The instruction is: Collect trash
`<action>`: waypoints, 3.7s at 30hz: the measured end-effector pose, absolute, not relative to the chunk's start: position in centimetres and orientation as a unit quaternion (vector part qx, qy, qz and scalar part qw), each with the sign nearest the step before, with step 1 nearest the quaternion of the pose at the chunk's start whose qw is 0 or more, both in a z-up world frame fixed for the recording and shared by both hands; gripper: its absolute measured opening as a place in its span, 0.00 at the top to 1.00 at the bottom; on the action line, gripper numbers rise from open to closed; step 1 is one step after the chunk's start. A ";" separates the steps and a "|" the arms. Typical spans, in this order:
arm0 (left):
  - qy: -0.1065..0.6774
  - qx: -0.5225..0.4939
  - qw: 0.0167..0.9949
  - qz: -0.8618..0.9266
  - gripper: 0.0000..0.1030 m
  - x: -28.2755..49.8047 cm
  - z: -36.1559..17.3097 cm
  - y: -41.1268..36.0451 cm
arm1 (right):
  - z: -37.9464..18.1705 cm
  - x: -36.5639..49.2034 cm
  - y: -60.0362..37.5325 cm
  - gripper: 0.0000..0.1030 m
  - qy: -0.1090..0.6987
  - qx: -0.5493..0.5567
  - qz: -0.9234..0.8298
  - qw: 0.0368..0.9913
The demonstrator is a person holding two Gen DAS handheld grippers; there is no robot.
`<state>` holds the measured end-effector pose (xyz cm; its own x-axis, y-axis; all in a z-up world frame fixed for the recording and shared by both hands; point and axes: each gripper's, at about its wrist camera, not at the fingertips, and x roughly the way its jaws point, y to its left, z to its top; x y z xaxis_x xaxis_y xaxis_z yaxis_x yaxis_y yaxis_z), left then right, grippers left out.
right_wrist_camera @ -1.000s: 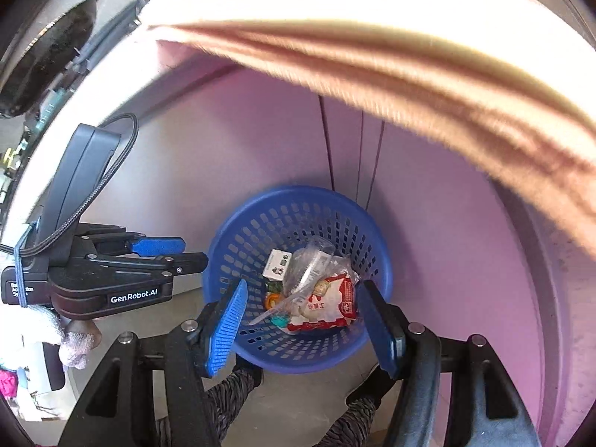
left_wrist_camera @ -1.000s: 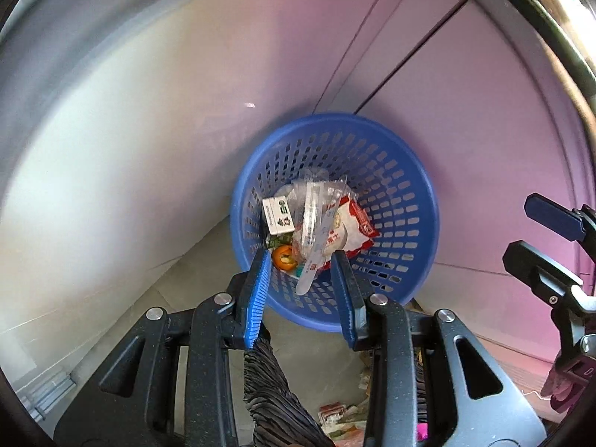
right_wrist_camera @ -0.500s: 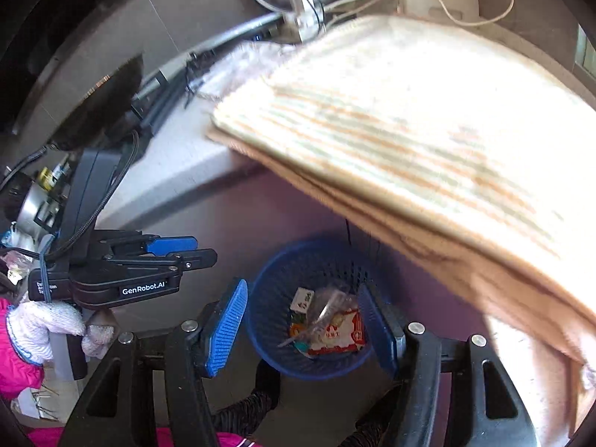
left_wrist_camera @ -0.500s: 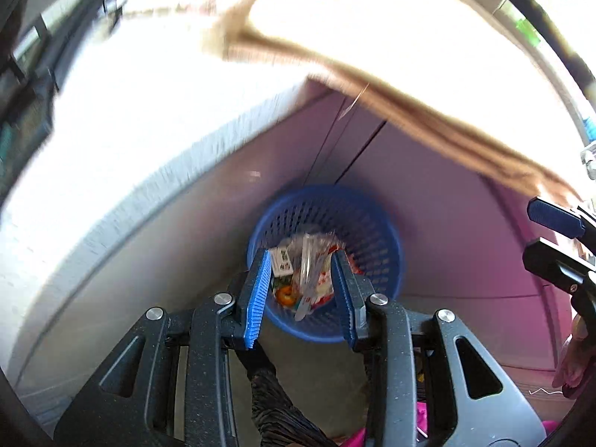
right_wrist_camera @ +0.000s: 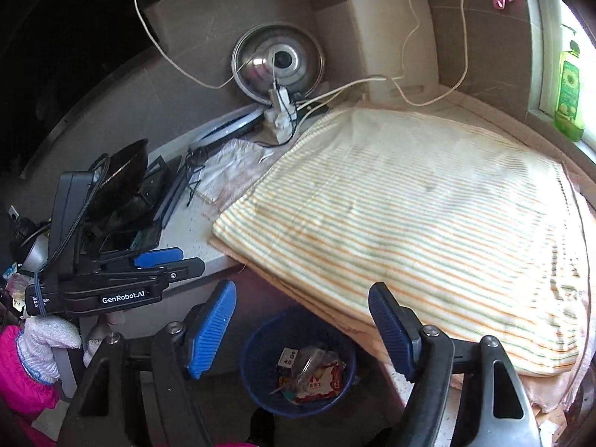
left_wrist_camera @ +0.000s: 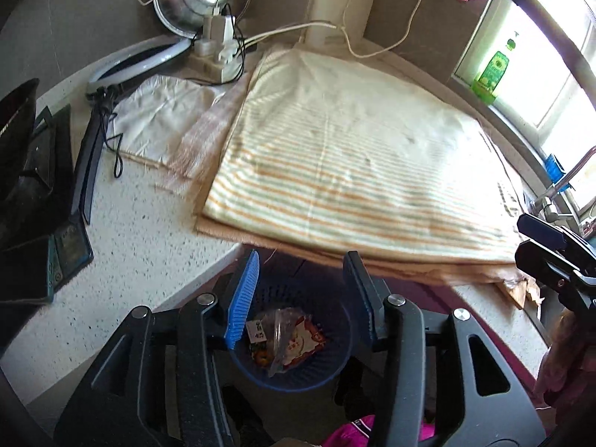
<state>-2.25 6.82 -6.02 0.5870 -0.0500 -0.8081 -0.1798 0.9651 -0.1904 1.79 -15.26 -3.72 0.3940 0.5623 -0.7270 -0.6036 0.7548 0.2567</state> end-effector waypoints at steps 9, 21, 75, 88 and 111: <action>0.384 -0.104 0.917 0.036 0.28 -1.5 -0.1 5.0 | 0.6 3.8 -18.6 0.01 0.363 0.004 0.307 0.880; 0.325 -0.080 0.941 0.045 0.01 -1.5 4.4 3.2 | 3.3 4.9 -20.6 0.00 0.323 0.025 0.267 0.908; 0.343 -0.087 0.935 0.032 0.01 0.0 4.2 1.6 | 2.4 6.4 -22.0 0.00 0.344 0.041 0.242 0.906; 0.344 -0.089 0.934 0.033 0.01 0.0 4.1 1.5 | 2.1 6.4 -22.2 0.00 0.348 0.048 0.240 0.905; 0.355 -0.099 0.929 0.036 0.01 -0.5 3.7 0.6 | 1.8 5.8 -22.1 0.00 0.353 0.056 0.240 0.903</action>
